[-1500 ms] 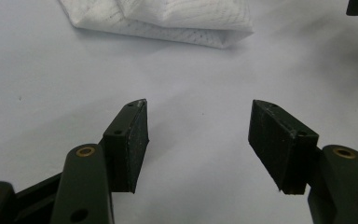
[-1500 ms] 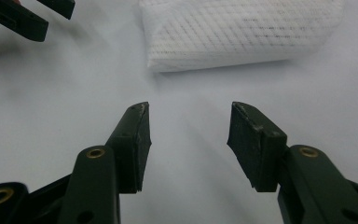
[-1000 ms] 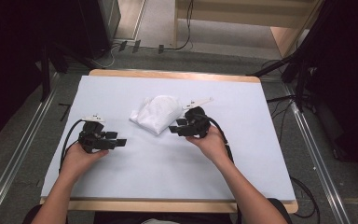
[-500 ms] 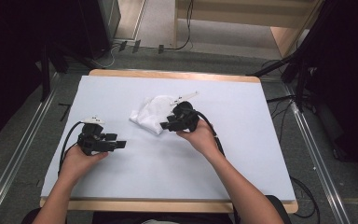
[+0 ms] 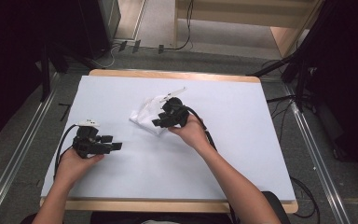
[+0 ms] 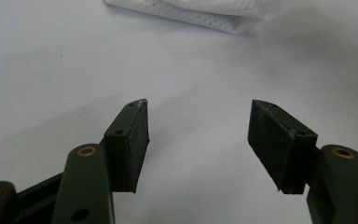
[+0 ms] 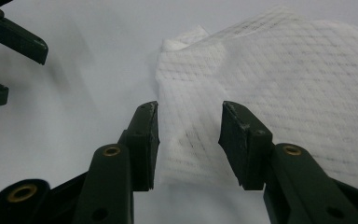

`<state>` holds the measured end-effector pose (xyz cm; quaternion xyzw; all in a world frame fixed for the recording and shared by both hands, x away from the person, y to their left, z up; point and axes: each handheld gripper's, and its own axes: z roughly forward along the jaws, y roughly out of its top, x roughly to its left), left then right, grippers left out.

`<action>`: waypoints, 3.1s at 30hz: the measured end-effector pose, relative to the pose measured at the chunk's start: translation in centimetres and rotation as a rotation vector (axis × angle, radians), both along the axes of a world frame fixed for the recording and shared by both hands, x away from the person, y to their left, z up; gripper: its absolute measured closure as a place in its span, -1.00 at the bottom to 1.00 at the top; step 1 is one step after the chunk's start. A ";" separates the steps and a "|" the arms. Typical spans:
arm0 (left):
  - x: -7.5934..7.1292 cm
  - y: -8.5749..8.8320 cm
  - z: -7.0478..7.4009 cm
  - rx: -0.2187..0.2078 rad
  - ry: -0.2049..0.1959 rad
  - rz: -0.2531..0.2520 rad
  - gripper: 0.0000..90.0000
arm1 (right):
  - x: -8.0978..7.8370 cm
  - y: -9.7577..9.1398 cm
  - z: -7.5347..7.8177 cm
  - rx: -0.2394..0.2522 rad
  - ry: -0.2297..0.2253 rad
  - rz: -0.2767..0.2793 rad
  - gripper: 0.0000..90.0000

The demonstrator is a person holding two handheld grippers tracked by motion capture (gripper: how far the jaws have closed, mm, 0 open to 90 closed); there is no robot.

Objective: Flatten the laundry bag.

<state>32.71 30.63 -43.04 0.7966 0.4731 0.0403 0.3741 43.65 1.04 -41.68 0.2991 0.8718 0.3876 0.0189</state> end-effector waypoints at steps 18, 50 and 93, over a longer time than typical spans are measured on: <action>-0.1 0.0 -0.2 0.007 0.004 -0.001 -0.13 | 1.6 4.4 -1.7 -0.056 0.000 0.035 0.07; 0.2 -0.2 -0.1 -0.004 0.005 0.005 -0.12 | 2.1 6.4 -1.5 -0.067 -0.013 0.028 0.99; 8.3 -6.6 -2.8 0.035 0.031 -0.089 1.00 | -1.2 0.8 -1.0 0.013 -0.006 0.005 0.99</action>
